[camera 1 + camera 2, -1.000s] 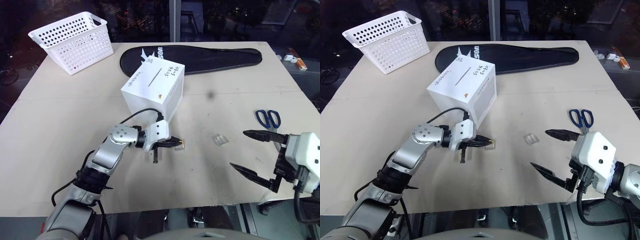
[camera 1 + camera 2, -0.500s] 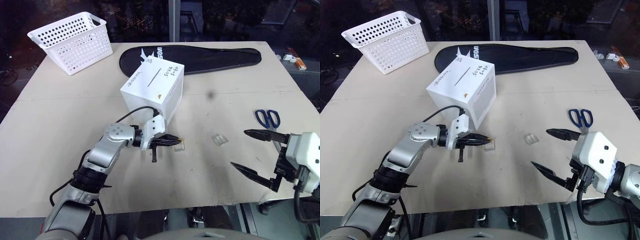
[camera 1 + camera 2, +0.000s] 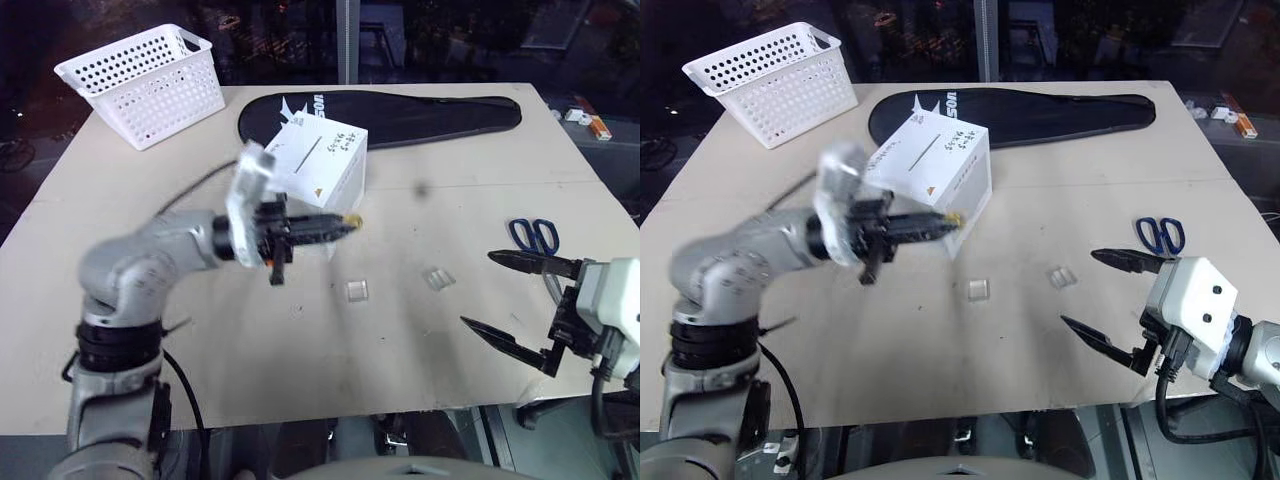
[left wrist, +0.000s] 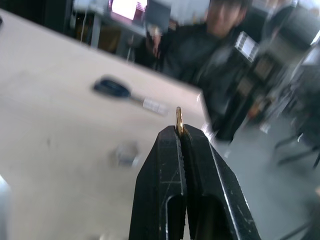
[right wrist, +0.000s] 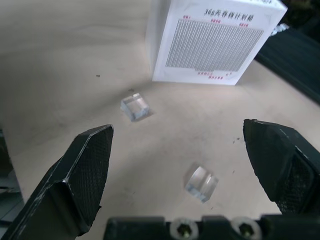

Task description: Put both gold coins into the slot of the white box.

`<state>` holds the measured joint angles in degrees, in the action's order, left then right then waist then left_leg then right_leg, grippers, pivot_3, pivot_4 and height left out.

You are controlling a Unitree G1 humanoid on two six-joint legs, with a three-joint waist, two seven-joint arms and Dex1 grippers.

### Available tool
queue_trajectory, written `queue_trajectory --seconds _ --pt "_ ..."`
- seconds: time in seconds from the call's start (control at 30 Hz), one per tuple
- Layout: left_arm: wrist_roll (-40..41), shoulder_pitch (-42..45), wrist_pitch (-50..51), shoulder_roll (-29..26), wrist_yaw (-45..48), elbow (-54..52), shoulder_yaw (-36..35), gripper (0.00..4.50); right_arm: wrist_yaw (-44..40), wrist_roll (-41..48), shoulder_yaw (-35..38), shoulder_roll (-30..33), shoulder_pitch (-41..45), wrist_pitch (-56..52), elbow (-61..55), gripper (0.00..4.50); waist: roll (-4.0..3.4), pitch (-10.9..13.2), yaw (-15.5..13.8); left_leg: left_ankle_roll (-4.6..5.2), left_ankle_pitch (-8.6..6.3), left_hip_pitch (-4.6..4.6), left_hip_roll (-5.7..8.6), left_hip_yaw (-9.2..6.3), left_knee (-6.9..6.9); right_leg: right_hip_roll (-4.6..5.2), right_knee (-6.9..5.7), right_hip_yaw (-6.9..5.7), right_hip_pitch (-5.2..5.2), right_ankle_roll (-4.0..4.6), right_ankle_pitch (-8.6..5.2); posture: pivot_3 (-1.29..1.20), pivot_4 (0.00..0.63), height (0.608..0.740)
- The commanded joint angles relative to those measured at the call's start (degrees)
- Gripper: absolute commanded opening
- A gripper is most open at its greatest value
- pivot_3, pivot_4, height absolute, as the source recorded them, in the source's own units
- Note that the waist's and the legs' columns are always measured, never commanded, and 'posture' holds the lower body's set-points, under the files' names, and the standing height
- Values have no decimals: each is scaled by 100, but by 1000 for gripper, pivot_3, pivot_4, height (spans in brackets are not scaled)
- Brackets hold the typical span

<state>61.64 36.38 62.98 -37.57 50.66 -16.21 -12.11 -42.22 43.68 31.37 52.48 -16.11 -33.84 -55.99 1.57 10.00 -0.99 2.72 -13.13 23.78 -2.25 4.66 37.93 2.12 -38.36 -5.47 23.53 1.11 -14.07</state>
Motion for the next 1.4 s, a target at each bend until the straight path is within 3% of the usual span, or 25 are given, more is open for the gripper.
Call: queue_trajectory --seconds 0.03,0.2,0.3,0.37,0.6,1.03,1.4 --pt "668 845 506 -4 -1455 405 -695 78 -13 161 44 -11 273 147 88 4500 2 1 0 0 0 3 0 -3 8 -1 -3 -1 0 0 0 0 150 738" --pt "-16 2302 993 -80 -2988 1373 -522 78 23 157 -128 34 780 214 321 4500 12 6 1 -17 10 4 4 -1 20 -1 -15 2 -3 -1 1 0 150 738" --pt "-64 3000 1469 11 -3087 2423 -494 78 82 120 -296 29 1060 213 416 4500 12 7 2 -21 12 2 4 1 21 -1 -17 3 -2 -1 0 0 150 738" --pt "-768 3142 1175 -66 -3015 2848 55 78 119 51 -447 27 1224 215 456 4500 11 6 3 -22 13 1 4 1 21 -2 -21 2 0 -1 0 0 150 738" --pt "-1679 3111 1488 98 -3317 2471 810 78 240 -56 -525 -24 1225 182 328 4500 16 11 6 -25 14 11 2 8 20 2 -25 9 13 0 0 0 150 738" --pt "-2225 2716 2341 348 -3791 1596 492 78 384 -67 -497 -103 1017 192 209 4500 16 11 10 -25 14 5 3 12 20 7 -34 13 12 0 -1 0 150 738" --pt "-2560 2673 2221 325 -3560 1403 784 78 356 93 -308 -77 1300 255 440 4500 16 11 8 -25 14 2 3 11 23 8 -44 13 13 0 -1 0 150 738"
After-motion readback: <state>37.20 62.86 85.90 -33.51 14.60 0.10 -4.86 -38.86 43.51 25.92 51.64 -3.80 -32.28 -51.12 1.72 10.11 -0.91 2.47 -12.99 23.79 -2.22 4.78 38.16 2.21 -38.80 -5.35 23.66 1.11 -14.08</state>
